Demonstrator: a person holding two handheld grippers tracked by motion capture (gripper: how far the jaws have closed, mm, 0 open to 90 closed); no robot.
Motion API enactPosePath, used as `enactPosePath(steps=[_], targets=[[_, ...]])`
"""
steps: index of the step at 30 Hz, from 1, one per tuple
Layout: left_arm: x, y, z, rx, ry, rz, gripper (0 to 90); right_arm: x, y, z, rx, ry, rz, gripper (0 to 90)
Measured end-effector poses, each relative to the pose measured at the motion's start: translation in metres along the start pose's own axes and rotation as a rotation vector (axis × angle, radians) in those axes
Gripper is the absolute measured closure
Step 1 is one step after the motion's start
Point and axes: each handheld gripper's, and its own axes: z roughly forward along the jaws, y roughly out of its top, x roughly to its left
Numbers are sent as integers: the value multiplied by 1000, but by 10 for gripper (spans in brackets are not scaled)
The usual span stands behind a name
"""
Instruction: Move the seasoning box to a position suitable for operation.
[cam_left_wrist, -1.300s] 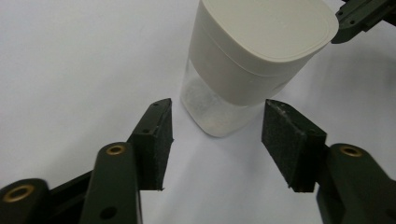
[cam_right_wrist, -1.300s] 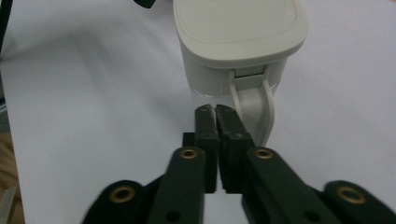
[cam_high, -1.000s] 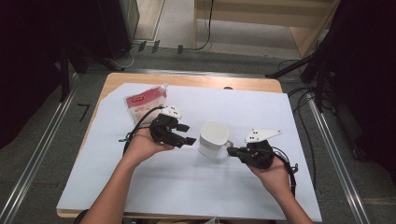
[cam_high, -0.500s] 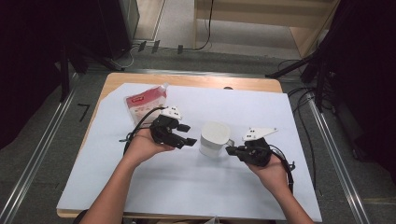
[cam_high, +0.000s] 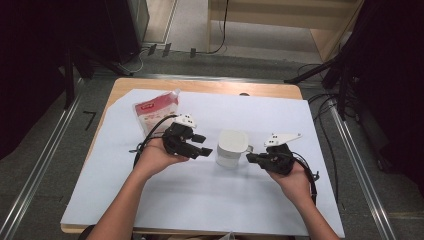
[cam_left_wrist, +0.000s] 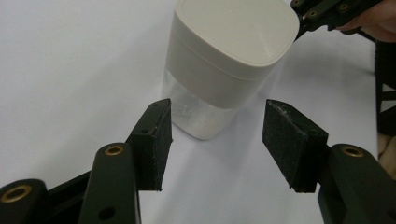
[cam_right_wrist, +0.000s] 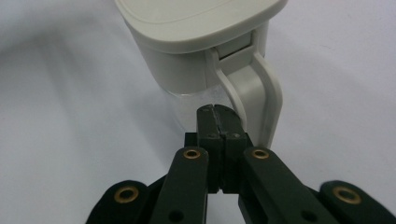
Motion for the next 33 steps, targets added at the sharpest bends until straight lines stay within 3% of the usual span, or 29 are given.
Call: enactPosePath(steps=[13,19,21,25,30,32,33], targets=[[-2,0,3,-14,31,45,391,-13,0,-4,-11,-31,28,900],[-3,1,5,-13,5,27,404,-14,1,-8,-15,-28,31,899],[0,0,4,-25,-25,12,407,-15,4,-11,-32,-21,31,900],[-1,0,3,-21,5,37,413,-16,7,-20,-57,-26,34,900],[2,2,6,12,-31,50,393,-18,10,-24,-68,-33,37,899],[3,5,7,13,-47,73,348,-19,11,-25,-63,-40,39,899],[5,7,9,13,-75,93,342,-19,12,-25,-64,-44,31,899]])
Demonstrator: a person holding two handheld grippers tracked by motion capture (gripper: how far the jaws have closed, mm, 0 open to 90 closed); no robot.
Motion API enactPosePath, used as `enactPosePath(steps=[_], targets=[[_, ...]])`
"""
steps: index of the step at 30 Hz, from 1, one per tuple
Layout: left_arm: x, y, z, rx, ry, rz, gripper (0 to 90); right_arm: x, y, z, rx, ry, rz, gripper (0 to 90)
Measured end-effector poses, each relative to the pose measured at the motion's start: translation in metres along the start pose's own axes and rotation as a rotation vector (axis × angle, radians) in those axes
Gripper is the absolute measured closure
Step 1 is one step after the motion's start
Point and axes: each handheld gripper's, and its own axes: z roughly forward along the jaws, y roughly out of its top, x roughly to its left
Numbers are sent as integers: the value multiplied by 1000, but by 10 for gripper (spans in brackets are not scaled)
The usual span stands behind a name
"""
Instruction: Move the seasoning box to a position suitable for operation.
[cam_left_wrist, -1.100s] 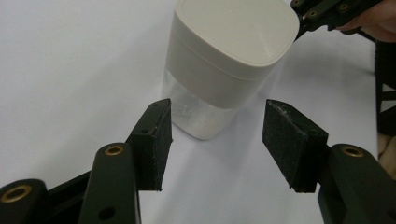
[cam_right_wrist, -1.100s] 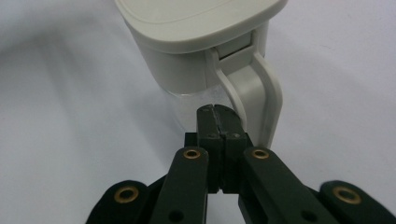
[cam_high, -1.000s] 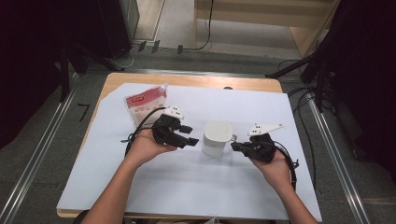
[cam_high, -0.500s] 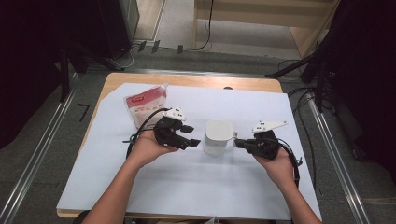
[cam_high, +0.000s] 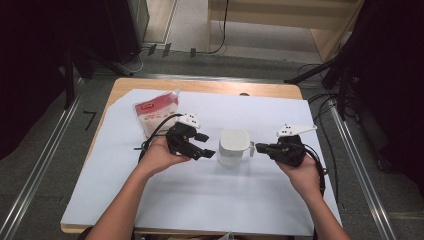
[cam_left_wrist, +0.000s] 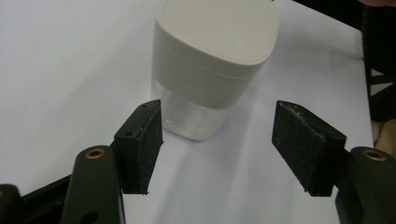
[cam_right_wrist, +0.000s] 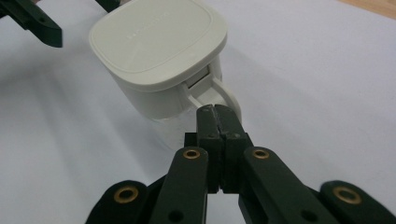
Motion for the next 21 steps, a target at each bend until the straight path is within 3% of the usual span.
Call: enactPosePath(steps=[2,3,9,10,14,15,21], targets=[[1,1,1,7,-9,13,293,-2,1,-1,-4,3,6,899],[4,2,2,18,-37,13,265,-2,1,-1,-4,0,9,900],[11,6,7,37,-87,7,247,-5,4,0,9,0,3,899],[11,9,8,44,-79,31,240,-6,5,0,9,2,6,899],[12,13,11,48,-81,50,202,-8,6,0,15,8,16,900],[13,14,14,76,-55,66,181,-10,8,1,20,13,14,900],[20,19,18,58,-85,61,183,-12,8,7,36,19,4,900]])
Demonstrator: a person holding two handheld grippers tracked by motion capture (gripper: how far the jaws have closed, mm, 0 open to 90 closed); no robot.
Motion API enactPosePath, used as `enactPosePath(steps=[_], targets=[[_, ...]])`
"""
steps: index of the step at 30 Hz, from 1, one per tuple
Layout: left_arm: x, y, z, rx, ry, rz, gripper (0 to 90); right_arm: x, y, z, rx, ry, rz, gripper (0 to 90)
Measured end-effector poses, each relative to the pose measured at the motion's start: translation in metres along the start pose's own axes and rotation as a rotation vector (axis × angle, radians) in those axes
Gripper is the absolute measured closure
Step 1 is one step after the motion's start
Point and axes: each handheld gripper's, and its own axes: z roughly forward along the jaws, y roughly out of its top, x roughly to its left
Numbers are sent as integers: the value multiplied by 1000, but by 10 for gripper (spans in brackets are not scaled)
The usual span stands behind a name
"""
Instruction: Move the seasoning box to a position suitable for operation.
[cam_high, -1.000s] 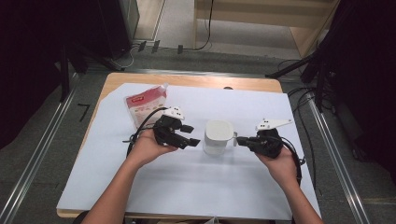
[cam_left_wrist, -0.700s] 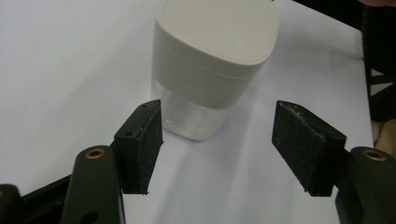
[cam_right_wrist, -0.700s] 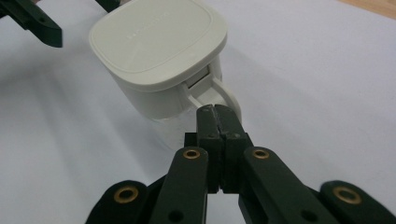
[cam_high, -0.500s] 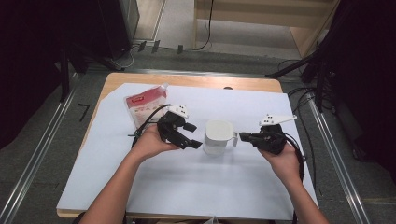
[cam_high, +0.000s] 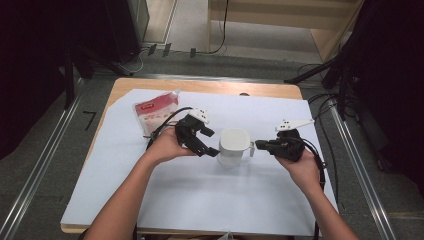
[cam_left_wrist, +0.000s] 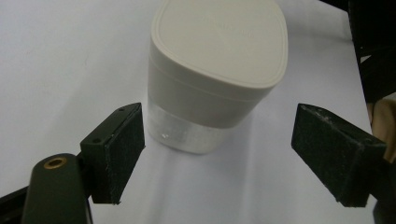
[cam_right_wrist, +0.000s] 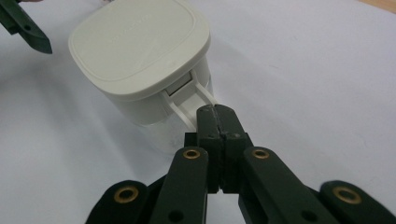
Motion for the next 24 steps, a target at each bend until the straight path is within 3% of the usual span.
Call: enactPosePath(steps=[4,6,9,14,24], targets=[[4,2,7,42,-6,15,206,0,0,2,2,2,12,900],[3,6,9,37,-15,23,202,0,0,3,4,4,12,900],[2,11,11,65,-1,29,198,0,-1,6,11,1,16,900],[6,9,16,60,10,35,186,-1,-1,9,6,6,25,900],[7,10,25,51,-26,39,179,1,-1,9,-2,-3,25,900]])
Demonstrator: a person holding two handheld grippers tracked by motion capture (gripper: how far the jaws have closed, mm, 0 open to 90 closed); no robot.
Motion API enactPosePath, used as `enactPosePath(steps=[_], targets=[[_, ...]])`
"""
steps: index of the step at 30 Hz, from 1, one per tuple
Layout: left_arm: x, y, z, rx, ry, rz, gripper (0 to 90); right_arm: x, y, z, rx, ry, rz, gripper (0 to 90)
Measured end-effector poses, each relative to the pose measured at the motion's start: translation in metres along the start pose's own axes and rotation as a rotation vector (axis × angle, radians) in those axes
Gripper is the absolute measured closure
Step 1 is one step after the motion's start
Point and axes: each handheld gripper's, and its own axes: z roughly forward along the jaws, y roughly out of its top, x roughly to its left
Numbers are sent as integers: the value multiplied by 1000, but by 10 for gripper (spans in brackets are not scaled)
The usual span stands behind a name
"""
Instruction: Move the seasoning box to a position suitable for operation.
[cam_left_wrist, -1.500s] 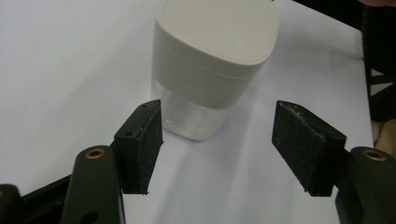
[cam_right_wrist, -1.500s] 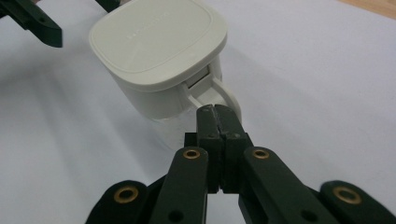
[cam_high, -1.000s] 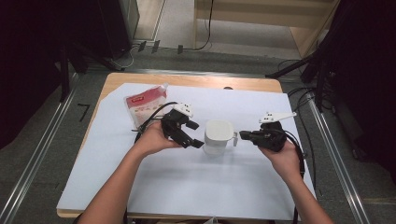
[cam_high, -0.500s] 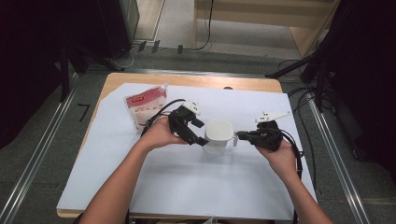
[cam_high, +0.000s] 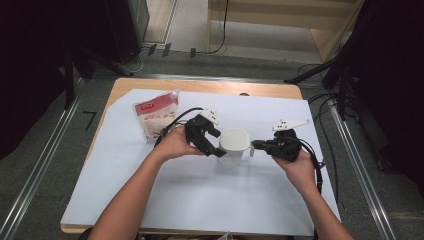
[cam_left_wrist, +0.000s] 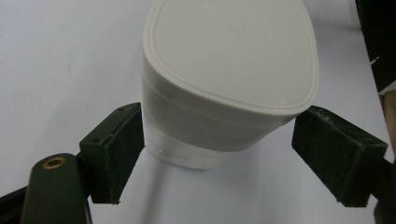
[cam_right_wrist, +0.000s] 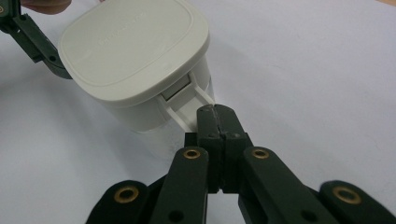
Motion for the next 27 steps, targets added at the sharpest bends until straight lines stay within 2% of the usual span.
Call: enactPosePath(steps=[5,15,16,18,24,27], targets=[[0,2,4,-13,3,-2,180,0,0,0,-2,-3,-2,900],[2,5,4,-14,-25,-40,170,2,0,0,-3,-11,-8,900],[1,7,1,-17,-17,-19,175,2,0,0,-3,-12,-9,900],[0,8,0,-9,-10,-8,182,2,0,0,-4,-12,-12,900],[-1,8,0,-9,6,5,189,3,0,0,-2,-16,-9,900],[-2,11,-1,6,15,8,189,2,-1,0,-4,-15,-11,900]])
